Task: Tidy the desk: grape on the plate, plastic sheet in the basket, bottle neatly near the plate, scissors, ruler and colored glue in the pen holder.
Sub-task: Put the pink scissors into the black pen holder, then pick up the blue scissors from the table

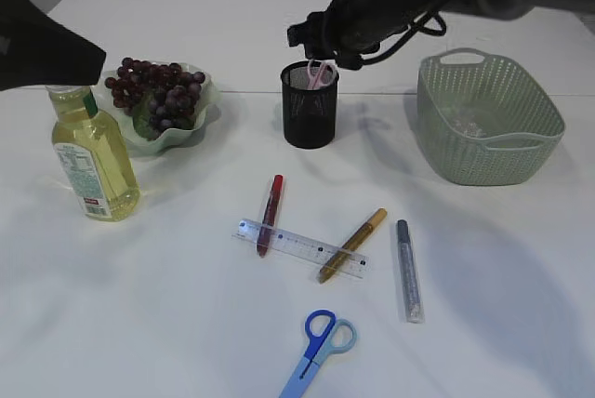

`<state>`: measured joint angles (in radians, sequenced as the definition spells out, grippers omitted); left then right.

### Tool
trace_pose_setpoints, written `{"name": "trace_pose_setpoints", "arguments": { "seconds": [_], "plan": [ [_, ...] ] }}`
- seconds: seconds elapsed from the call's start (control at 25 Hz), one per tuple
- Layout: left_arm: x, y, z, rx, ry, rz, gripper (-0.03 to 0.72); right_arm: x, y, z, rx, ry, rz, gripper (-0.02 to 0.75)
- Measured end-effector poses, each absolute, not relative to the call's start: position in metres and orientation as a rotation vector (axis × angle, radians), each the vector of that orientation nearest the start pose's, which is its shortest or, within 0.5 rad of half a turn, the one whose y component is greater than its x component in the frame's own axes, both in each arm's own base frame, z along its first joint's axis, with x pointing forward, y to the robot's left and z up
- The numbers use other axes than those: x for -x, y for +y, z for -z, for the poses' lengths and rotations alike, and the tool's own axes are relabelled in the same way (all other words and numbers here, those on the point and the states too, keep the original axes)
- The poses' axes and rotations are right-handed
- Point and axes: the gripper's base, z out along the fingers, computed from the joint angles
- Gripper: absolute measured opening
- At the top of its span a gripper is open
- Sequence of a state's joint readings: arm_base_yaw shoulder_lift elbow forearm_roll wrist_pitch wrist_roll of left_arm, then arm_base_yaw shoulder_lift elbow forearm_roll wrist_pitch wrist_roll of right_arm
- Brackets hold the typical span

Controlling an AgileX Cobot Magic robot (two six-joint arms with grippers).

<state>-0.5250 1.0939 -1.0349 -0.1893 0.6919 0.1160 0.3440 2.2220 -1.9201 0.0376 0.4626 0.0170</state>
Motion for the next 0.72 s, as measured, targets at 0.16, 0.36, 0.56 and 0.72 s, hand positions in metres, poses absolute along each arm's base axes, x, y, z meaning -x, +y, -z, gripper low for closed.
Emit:
{"name": "trace_pose_setpoints", "arguments": {
  "seconds": [0.16,0.36,0.56,0.72],
  "plan": [
    [-0.190,-0.123,-0.366,-0.616,2.170,0.437,0.435,-0.465,0.174,-0.279,0.349,2.435,-0.281,0.375],
    [-0.190,-0.124,-0.366,-0.607,2.173,0.457,0.434,-0.429,0.172,-0.318,0.400,2.653,-0.390,0.354],
    [-0.189,-0.125,-0.366,-0.591,2.178,0.494,0.405,-0.417,0.178,-0.339,0.396,2.637,-0.552,0.352],
    [-0.189,-0.126,-0.366,-0.587,2.180,0.504,0.384,-0.414,0.178,-0.345,0.400,2.630,-0.565,0.352]
  ]
}}
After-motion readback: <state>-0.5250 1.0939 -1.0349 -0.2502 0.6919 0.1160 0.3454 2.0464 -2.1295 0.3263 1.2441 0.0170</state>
